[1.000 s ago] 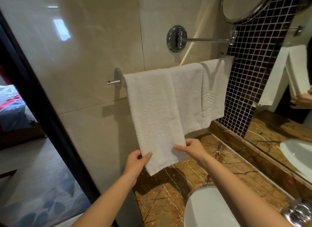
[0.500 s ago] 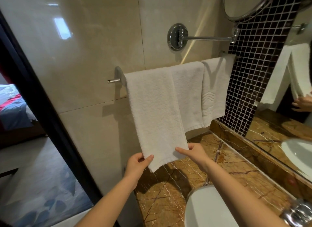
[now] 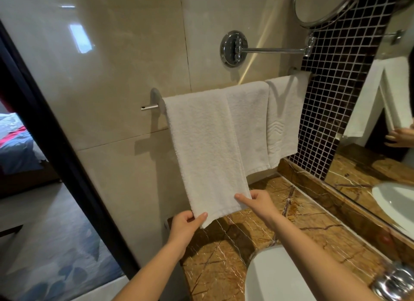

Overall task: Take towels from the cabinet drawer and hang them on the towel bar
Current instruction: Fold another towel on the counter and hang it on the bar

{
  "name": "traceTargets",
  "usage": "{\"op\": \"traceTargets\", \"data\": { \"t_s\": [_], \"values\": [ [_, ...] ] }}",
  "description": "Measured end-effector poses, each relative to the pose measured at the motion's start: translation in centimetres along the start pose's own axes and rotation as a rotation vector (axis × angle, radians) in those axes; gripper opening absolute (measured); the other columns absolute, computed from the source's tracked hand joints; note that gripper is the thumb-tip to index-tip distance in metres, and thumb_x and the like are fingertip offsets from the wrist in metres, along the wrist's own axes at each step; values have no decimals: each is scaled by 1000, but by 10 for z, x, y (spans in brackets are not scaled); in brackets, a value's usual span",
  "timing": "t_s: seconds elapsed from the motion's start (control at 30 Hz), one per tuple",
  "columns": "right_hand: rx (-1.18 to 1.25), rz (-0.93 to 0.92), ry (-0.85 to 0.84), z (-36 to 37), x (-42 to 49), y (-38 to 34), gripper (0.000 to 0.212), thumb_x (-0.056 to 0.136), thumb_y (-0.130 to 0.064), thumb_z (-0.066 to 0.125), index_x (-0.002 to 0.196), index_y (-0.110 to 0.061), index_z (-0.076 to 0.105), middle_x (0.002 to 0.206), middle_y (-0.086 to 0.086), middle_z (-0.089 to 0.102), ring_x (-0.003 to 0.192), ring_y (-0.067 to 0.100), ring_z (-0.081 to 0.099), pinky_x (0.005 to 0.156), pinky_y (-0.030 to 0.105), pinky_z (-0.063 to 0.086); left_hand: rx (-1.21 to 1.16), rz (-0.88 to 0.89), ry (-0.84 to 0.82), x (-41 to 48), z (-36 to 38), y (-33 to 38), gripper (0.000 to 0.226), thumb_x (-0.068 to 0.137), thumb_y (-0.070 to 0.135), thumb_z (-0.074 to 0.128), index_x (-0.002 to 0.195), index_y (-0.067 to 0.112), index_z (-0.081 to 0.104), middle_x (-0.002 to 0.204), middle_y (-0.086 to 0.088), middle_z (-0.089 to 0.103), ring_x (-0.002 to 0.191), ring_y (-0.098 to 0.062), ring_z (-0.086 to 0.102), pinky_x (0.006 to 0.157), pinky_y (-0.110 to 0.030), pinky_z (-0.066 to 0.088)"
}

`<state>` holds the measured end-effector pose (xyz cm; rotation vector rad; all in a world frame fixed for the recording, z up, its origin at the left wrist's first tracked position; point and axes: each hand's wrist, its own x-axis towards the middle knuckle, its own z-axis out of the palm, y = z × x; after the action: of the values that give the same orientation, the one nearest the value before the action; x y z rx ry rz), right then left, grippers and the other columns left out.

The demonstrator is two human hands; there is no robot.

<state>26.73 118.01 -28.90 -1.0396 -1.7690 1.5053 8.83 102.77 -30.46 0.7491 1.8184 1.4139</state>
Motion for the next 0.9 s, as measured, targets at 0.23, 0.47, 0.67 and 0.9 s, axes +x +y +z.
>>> {"op": "traceTargets", "data": {
  "t_s": [0.23,0.47,0.67,0.9],
  "values": [
    [61,36,3,8,-2,5,25,82,-31,73,69,-9,70,83,11,73,76,23,66,71,35,51,-23,-3,17,-2,-3,1,32,82,27,72,51,22,65,51,9,64,47,0,60,42,-12,41],
    [92,29,40,9,-3,9,51,81,-32,74,88,18,62,94,32,65,79,35,63,76,45,49,27,26,72,-3,-5,-3,35,83,27,71,57,13,51,47,7,44,49,-10,43,47,-16,35],
    [191,63,119,14,-3,11,16,79,-23,77,80,-8,73,85,3,75,86,21,70,70,30,53,-101,43,105,-8,0,1,16,83,20,72,69,13,69,69,-3,72,66,-16,66,55,-23,49],
    [179,75,156,13,-2,11,15,77,-24,79,84,-11,75,84,-2,76,84,16,72,73,30,56,-56,18,104,-5,4,2,19,83,19,71,66,16,64,57,8,64,55,-5,60,49,-16,44]
  ]
}}
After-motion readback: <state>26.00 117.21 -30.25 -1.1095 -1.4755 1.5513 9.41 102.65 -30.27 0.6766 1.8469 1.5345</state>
